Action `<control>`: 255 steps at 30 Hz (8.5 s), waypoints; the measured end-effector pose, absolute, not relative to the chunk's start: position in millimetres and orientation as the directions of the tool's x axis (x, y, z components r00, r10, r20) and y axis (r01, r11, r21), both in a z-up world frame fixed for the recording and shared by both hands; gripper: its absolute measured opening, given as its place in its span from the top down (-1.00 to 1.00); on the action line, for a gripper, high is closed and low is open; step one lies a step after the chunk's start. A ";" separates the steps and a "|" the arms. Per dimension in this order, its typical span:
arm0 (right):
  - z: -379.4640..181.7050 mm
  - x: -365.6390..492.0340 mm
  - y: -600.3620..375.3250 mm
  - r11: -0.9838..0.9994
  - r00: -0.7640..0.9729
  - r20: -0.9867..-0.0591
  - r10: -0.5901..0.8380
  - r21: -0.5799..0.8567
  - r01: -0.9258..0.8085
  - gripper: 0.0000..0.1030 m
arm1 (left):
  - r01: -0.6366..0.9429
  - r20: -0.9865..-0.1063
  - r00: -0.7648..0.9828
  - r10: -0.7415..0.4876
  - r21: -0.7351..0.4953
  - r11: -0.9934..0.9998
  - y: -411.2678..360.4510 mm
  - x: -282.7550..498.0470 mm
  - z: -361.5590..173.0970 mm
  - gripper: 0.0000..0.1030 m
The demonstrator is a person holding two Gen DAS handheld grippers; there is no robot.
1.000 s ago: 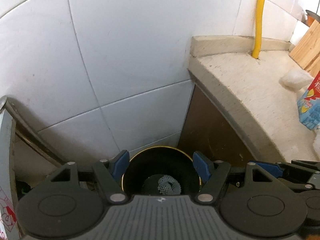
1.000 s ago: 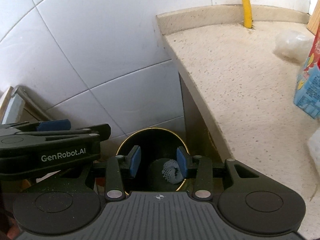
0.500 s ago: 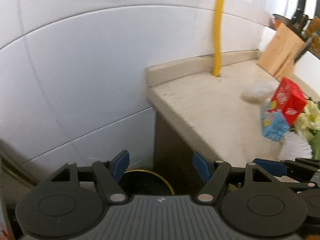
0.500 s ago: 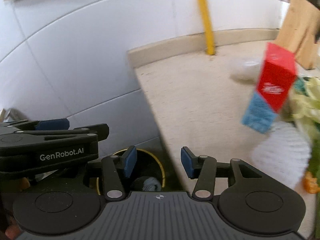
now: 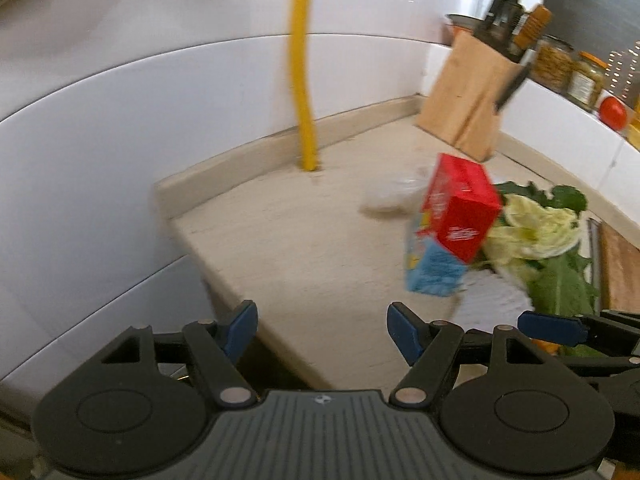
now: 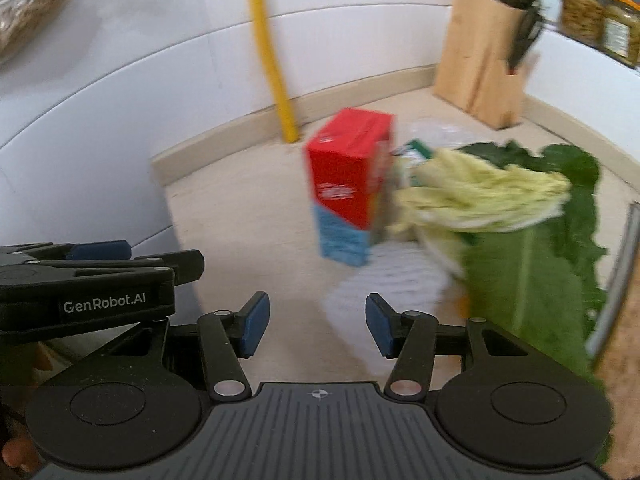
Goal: Collect trash
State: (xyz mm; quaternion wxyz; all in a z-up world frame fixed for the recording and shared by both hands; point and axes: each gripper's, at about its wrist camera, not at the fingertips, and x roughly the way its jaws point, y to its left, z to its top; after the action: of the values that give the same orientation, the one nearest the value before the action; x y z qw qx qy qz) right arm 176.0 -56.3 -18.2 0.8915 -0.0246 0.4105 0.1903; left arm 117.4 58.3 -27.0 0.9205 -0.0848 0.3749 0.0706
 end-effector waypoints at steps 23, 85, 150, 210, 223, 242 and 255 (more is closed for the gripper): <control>-4.2 205.2 -144.2 0.961 0.711 -0.683 0.166 -0.051 -0.273 -0.49 | -0.074 -0.646 0.762 0.046 -0.017 0.997 -10.2 183.9 -31.4 -0.58; 9.0 239.5 -164.8 0.901 0.563 -0.747 0.352 0.108 -0.420 0.48 | -0.093 -0.632 0.775 -0.002 -0.117 0.989 10.5 177.0 -20.8 0.31; 15.4 208.3 54.9 0.629 0.243 -0.671 0.701 0.420 -0.654 0.50 | -0.474 -0.586 0.753 0.299 -0.170 0.864 173.5 43.7 -10.2 0.31; -165.0 204.5 161.4 0.724 0.051 -0.883 0.467 0.348 -0.596 0.50 | -0.681 -0.807 0.499 0.316 -0.139 0.719 208.5 66.7 -185.7 0.31; -214.6 205.1 184.5 0.730 0.037 -0.920 0.390 0.284 -0.621 0.50 | -0.696 -0.844 0.448 0.293 -0.124 0.707 215.6 71.1 -237.8 0.31; -233.3 202.6 197.7 0.715 0.087 -0.951 0.297 0.161 -0.680 0.43 | -0.693 -0.881 0.399 0.256 -0.107 0.713 215.4 77.4 -274.2 0.30; -230.4 196.1 192.0 0.718 0.105 -0.950 0.293 0.146 -0.680 0.29 | -0.701 -0.884 0.369 0.289 -0.061 0.711 216.5 79.3 -273.8 0.08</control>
State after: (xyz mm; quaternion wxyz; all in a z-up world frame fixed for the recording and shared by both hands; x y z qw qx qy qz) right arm 196.1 192.0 -230.4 0.7243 -0.1674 0.5783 0.3360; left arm 79.3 216.5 -273.8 0.7975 -0.2202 0.4683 0.3102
